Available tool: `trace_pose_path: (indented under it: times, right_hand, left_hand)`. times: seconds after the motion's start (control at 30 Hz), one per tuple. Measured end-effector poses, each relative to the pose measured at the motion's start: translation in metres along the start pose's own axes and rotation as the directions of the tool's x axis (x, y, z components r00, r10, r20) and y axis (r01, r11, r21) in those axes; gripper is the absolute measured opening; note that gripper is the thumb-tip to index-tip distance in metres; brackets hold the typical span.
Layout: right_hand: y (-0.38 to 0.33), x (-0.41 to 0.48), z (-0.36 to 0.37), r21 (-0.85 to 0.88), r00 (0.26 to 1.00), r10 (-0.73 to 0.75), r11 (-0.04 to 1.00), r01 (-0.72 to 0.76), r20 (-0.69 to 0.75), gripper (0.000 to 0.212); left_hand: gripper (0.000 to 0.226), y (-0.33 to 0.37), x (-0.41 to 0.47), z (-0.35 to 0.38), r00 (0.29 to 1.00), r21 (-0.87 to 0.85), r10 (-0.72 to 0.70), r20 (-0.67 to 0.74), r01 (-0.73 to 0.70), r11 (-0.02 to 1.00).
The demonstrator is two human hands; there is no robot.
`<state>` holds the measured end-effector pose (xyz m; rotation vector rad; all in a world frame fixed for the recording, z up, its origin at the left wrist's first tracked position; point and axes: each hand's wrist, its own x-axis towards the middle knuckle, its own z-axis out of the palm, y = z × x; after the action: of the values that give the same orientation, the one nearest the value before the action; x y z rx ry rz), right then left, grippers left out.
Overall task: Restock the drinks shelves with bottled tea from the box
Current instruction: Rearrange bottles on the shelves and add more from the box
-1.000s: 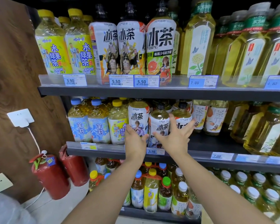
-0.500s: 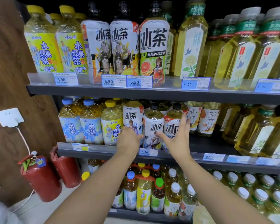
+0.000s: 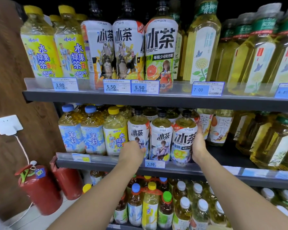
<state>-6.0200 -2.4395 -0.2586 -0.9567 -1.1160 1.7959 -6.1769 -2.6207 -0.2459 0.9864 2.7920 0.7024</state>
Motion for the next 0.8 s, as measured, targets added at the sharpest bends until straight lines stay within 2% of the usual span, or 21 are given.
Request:
trace_pose_path:
  times: [0.23, 0.47, 0.6, 0.7, 0.8]
  right_hand:
    - [0.007, -0.002, 0.008, 0.046, 0.999, -0.016, 0.999, 0.014, 0.039, 0.074]
    - [0.012, -0.003, 0.021, 0.023, 1.000, -0.019, 1.000, 0.019, 0.002, 0.073]
    - [0.012, -0.004, 0.024, 0.000, 1.000, -0.012, 1.000, 0.012, -0.028, 0.072]
    - [0.011, -0.004, 0.026, 0.015, 1.000, -0.009, 1.000, 0.009, -0.020, 0.065]
    - [0.011, -0.005, 0.026, 0.012, 0.999, 0.010, 1.000, -0.010, -0.037, 0.071]
  left_hand:
    - [0.042, -0.007, -0.011, 0.002, 0.993, -0.019, 0.099, -0.062, -0.100, 0.995]
    - [0.048, -0.016, -0.016, -0.006, 0.991, 0.012, 0.070, -0.110, -0.069, 0.998]
    - [0.047, -0.020, -0.018, -0.006, 0.987, 0.055, 0.078, -0.137, -0.071, 0.996]
    - [0.053, -0.022, -0.020, -0.006, 0.974, 0.198, 0.135, -0.181, -0.099, 0.975]
    - [0.057, -0.023, -0.020, -0.008, 0.979, 0.178, 0.132, -0.156, -0.104, 0.979]
